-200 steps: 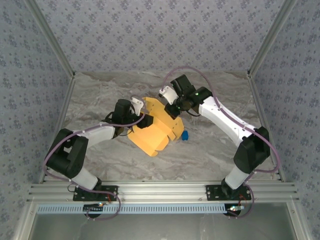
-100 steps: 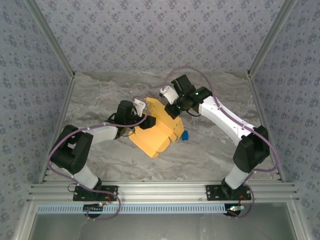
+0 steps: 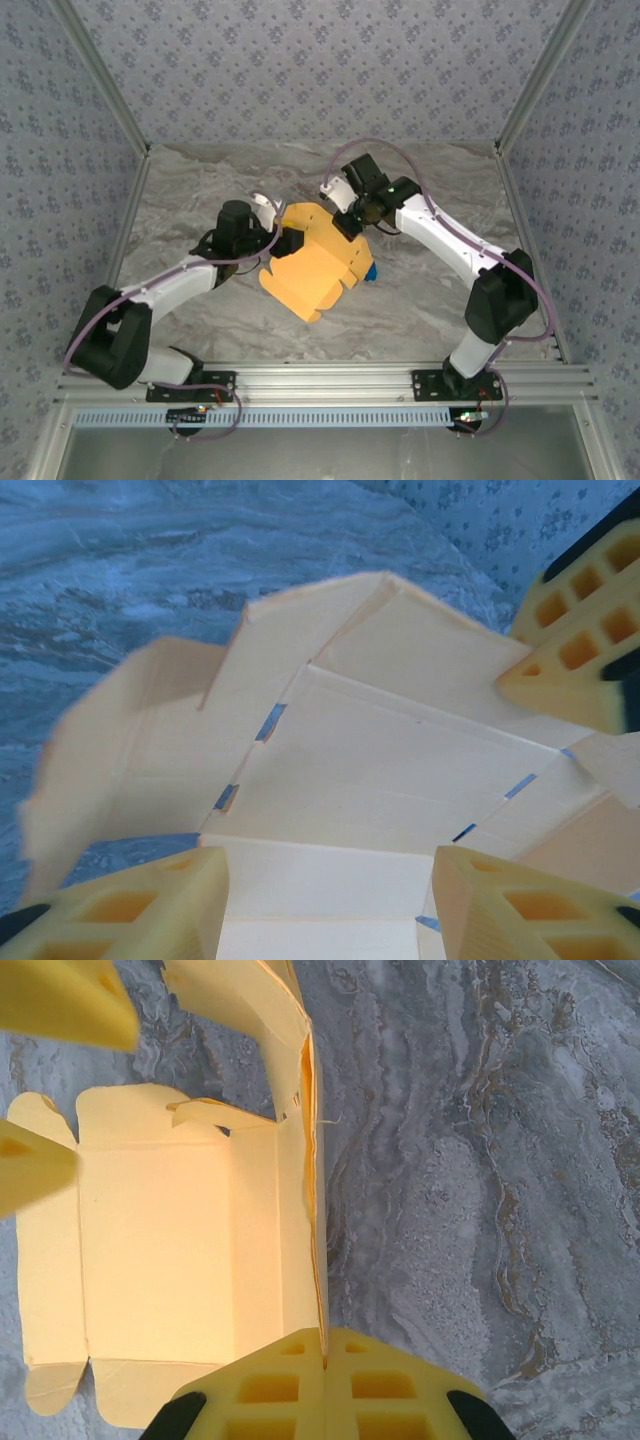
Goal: Fold the paper box
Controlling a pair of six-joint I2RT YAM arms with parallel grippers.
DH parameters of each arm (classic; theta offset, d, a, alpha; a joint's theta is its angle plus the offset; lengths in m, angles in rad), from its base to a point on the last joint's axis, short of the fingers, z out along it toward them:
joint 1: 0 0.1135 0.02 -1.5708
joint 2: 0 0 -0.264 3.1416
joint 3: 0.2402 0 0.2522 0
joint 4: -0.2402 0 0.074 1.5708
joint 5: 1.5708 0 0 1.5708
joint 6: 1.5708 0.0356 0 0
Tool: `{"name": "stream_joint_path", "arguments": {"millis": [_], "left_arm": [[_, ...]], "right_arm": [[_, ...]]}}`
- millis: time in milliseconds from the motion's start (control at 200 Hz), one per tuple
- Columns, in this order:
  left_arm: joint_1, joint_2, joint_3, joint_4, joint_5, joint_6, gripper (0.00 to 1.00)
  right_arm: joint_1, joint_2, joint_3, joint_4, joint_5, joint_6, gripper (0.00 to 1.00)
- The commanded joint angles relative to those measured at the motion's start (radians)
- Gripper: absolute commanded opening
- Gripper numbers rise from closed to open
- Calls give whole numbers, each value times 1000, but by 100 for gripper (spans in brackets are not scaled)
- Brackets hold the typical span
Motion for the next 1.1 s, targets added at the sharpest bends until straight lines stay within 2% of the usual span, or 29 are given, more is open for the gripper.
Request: {"name": "stream_joint_path", "arguments": {"millis": [0, 220, 365, 685, 919, 1094], "left_arm": [[25, -72, -6, -58, -3, 15, 57], [77, -30, 83, -92, 154, -12, 58], [79, 11, 128, -96, 212, -24, 59], [106, 48, 187, -144, 123, -16, 61], [90, 97, 242, -109, 248, -7, 60], [69, 98, 240, -92, 292, 5, 53]], "right_arm": [[-7, -35, -3, -3, -22, -47, 0], [-16, -36, 13, -14, -94, -46, 0], [-36, -33, 30, -23, -136, -21, 0], [-41, -33, 39, -31, -180, -20, 0], [-35, -30, 40, -18, -198, -9, 0], [-36, -21, 43, -14, -189, 7, 0]]}}
